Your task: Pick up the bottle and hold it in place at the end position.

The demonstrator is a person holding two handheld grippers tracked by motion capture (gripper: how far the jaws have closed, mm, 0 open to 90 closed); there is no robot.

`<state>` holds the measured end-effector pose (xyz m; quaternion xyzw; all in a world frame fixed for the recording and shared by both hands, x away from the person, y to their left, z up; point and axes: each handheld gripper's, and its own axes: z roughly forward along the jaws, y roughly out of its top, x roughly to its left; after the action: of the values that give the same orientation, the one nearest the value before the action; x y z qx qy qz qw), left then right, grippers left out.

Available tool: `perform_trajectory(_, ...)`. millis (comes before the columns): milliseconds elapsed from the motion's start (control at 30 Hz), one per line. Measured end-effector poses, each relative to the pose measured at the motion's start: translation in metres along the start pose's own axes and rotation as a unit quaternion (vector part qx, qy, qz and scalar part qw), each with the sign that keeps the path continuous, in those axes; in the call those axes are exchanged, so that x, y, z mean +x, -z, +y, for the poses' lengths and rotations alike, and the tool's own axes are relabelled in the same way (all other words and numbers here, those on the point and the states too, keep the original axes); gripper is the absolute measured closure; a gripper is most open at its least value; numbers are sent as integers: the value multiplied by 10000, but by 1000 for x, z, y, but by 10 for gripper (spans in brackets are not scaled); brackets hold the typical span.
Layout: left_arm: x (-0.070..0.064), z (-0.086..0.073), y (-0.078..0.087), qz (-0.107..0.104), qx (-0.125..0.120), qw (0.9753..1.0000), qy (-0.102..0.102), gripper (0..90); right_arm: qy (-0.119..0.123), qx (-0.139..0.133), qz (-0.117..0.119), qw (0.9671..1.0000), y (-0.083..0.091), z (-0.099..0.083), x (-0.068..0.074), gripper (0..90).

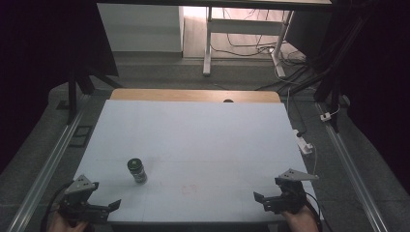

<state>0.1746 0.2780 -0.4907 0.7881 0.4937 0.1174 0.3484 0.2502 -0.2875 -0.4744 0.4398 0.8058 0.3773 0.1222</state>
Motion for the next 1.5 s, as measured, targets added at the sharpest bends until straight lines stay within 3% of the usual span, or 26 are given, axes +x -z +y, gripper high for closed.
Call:
perform_trajectory(400,-1,6,-4,-98,-86,9998,-138,0,28,35,28,10000,-1,0,0,0)
perform_trajectory(767,4,14,-12,-499,-304,9977,-339,0,53,96,50,9999,-2,1,1,0)
perform_trajectory(1000,3,22,-22,-439,-266,9977,-443,0,79,121,58,9999,-2,1,1,0)
perform_trajectory(1200,5,26,-27,-368,-392,9976,-440,0,94,126,60,9999,-2,1,1,0)
perform_trajectory(1500,5,33,-40,-317,-139,9984,-457,0,114,145,64,9998,-3,1,1,0)
